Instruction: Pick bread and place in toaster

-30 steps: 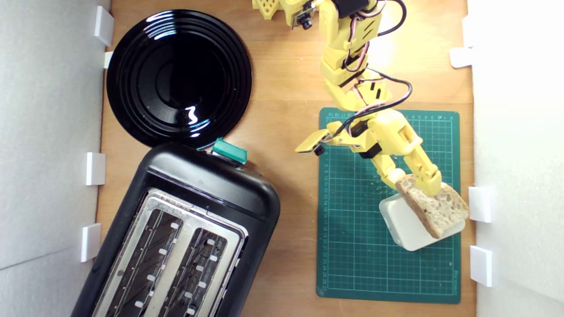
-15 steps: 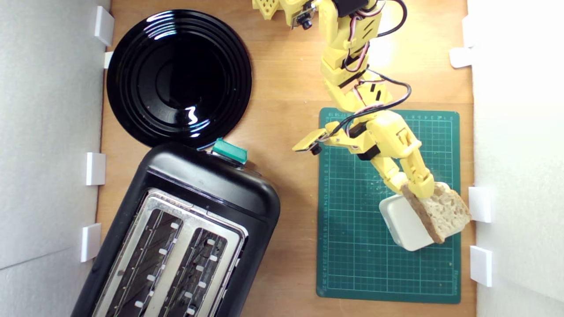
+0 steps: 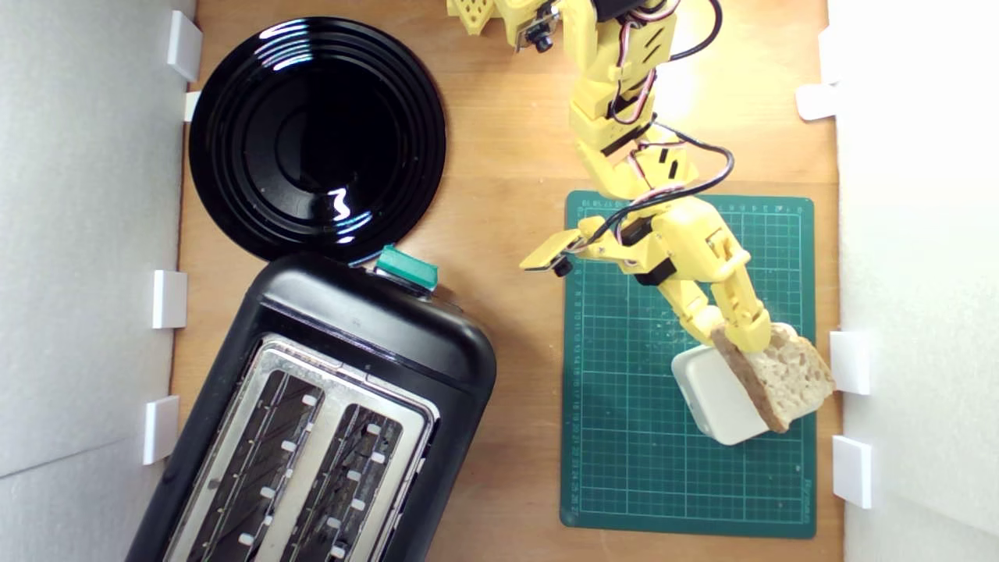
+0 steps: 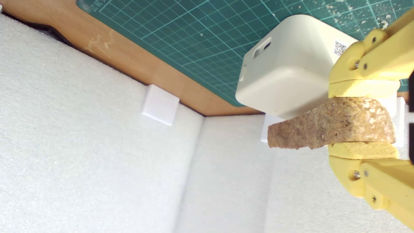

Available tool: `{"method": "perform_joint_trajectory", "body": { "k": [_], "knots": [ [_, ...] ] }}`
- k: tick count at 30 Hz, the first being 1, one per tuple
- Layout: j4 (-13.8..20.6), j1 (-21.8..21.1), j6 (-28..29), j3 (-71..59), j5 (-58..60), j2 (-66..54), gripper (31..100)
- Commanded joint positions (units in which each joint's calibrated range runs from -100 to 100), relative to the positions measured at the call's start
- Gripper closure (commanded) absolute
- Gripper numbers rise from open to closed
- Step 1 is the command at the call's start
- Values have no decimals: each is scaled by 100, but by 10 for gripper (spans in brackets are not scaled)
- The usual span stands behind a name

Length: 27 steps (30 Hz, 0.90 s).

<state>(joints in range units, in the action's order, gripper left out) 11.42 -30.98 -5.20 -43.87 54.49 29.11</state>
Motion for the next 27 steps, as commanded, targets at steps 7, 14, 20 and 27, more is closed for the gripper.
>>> {"method": "perform_joint_trajectory", "body": {
  "k": [7,14,20,27],
  "knots": [
    [28,125,5,143,-1524,-2212,767],
    [-8,165,-21,143,-2889,-3834,767],
    [19,254,-42,198,-4084,-5273,767],
    [-27,665,-241,352,-4869,-6554,767]
  ]
}}
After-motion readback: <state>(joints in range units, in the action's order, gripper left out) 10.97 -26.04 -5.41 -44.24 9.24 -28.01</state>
